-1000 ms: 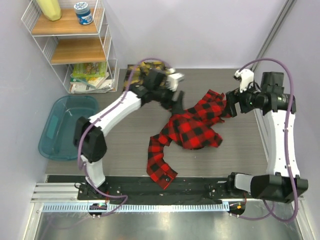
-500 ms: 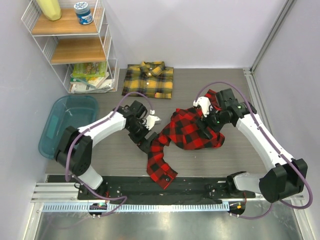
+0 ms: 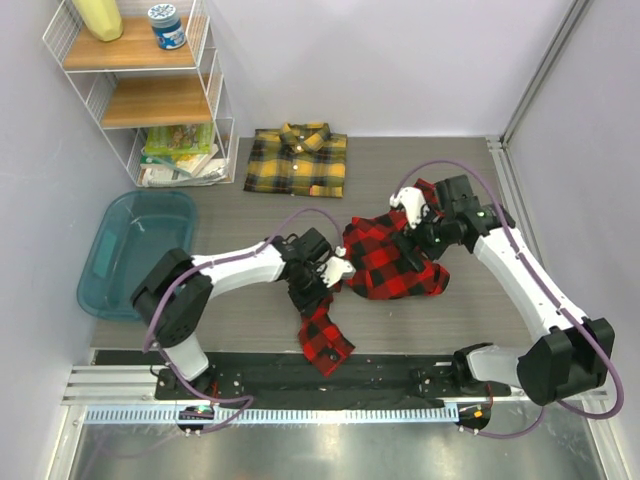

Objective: Fold and stack the long sleeve shirts
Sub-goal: Flatten the shirt out

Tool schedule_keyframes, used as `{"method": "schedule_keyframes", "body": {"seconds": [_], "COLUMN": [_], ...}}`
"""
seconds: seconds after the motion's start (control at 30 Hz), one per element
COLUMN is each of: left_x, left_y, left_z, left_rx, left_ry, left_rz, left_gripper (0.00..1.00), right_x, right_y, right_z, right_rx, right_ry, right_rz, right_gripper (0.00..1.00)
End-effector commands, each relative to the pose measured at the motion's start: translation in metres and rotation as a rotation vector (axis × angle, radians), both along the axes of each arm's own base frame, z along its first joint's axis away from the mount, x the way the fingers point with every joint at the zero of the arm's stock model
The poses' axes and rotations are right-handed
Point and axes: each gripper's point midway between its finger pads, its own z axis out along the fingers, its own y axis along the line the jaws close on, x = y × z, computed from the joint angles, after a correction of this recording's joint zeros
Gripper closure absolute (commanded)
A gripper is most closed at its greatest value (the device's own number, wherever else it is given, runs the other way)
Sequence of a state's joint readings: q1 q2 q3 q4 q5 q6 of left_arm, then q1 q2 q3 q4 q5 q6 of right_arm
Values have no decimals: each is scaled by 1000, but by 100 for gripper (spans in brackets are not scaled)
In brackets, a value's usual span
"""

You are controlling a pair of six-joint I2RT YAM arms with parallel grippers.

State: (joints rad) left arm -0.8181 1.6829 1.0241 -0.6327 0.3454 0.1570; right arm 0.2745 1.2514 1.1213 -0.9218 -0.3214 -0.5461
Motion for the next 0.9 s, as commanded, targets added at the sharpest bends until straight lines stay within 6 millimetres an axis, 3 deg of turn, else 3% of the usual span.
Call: {"method": "schedule_keyframes", "body": {"seconds": [0.0, 0.03, 0.07, 0.13, 0.17, 0.27, 0.3, 0.4, 0.47, 0.6, 0.67, 0.77, 0.87], "left_x": [-3, -2, 1, -20, -19, -31, -28, -25, -22, -5, -1, 11, 20], "left_y": [-20, -22, -34, -42, -52, -65, -72, -87, -95, -114, -120, -128, -133], "left_z": [42, 64, 115, 174, 229, 312, 330, 371, 387, 420, 427, 437, 433], "left_rx": [-106, -176, -310, -451, -566, -750, -800, -897, -941, -1045, -1079, -1117, -1111], "left_ry": [61, 82, 49, 114, 49, 37, 17, 37, 49, 48, 57, 48, 41], "left_rz": [-71, -77, -100, -147, -182, -212, -219, -215, -217, -148, -131, -82, -46], "left_gripper": [100, 100, 100, 100, 100, 100, 100, 100, 100, 100, 100, 100, 100], "right_x": [24, 24, 27, 24, 25, 19, 15, -2, -15, -32, -42, -53, -56], "right_y": [-12, -12, -19, -15, -12, 4, 8, 21, 28, 35, 37, 36, 26], "right_z": [52, 58, 63, 82, 91, 116, 112, 137, 152, 162, 168, 159, 146], "right_rx": [107, 129, 139, 182, 206, 314, 337, 419, 450, 518, 566, 572, 508], "right_ry": [-177, -188, -206, -260, -300, -421, -424, -529, -594, -625, -632, -634, -635], "right_rz": [-83, -82, -102, -71, -61, 5, 14, 94, 147, 148, 134, 127, 97], "right_gripper": [12, 12, 11, 11, 10, 8, 6, 2, 0, 0, 0, 1, 1]}}
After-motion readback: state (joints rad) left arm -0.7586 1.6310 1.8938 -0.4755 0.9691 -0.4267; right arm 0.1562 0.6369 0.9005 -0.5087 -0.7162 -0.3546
